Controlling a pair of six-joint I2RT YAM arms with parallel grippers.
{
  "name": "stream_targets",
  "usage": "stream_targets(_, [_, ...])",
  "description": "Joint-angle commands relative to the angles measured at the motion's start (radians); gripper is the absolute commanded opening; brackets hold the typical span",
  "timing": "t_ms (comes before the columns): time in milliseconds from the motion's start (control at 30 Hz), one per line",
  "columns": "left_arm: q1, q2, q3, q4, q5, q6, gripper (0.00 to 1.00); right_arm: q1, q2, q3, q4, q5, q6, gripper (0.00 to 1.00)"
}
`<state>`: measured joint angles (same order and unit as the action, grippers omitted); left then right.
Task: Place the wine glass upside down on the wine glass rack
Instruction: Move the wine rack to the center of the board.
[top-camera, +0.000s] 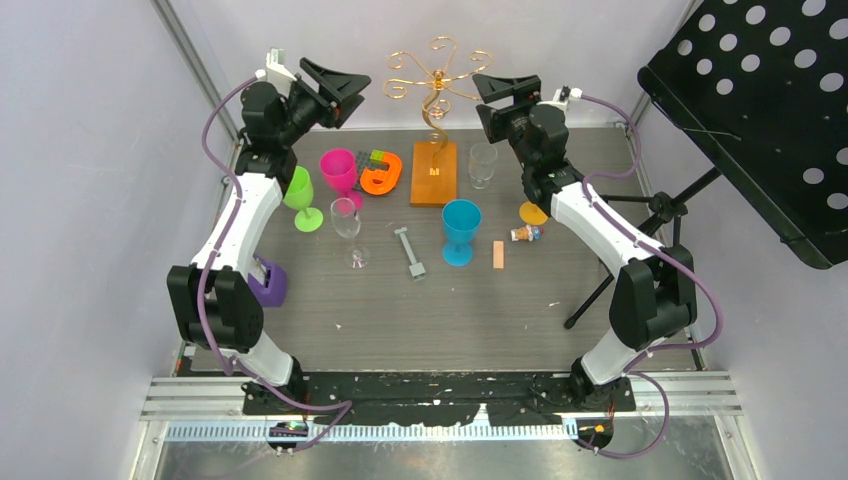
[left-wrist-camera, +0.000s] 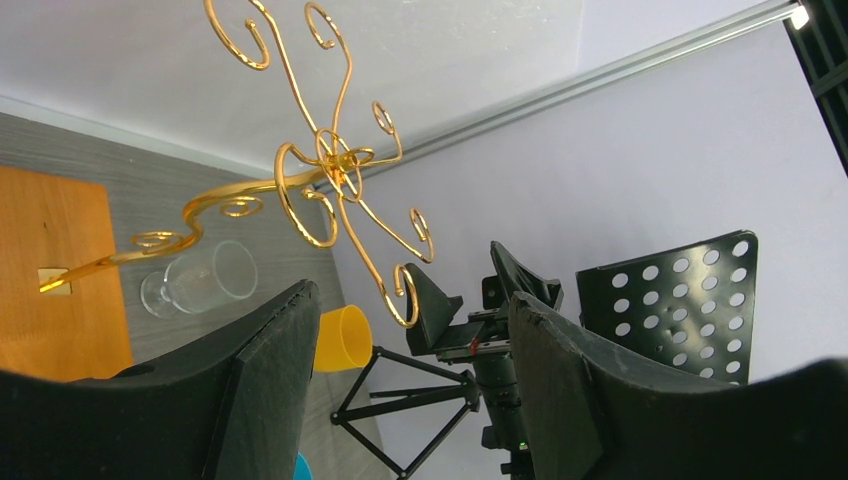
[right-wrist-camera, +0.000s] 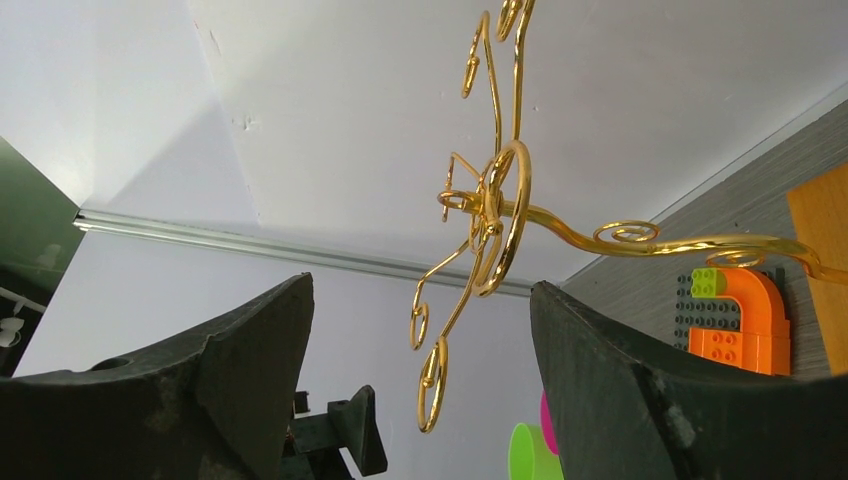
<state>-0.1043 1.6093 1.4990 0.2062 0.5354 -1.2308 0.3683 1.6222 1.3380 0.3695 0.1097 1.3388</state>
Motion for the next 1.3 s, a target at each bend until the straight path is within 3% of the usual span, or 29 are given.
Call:
stream_targets(0, [0.005, -0.016, 0.032, 0.046, 0.022, -0.008, 0.68, -0.006, -0.021, 0.004, 0.051, 0.004, 0.008, 0.85])
stream_targets(467, [0.005, 0.08, 0.149, -0.048, 0.035, -0.015, 0.61, -0.011, 0.051, 0.116, -0.039, -0.029, 0.017, 0.82])
stream_targets(933, [-0.025, 0.175, 0.192, -0.051, 0.057, -0.038, 0.62, -0.021, 0.063, 0.127, -0.052, 0.007, 0.0, 0.64])
stream_targets(1267, [-0.062, 0.225, 0.235, -0.05, 0.06, -0.053, 0.61, -0.045, 0.052, 0.113, -0.057, 0.016, -0.004, 0.59])
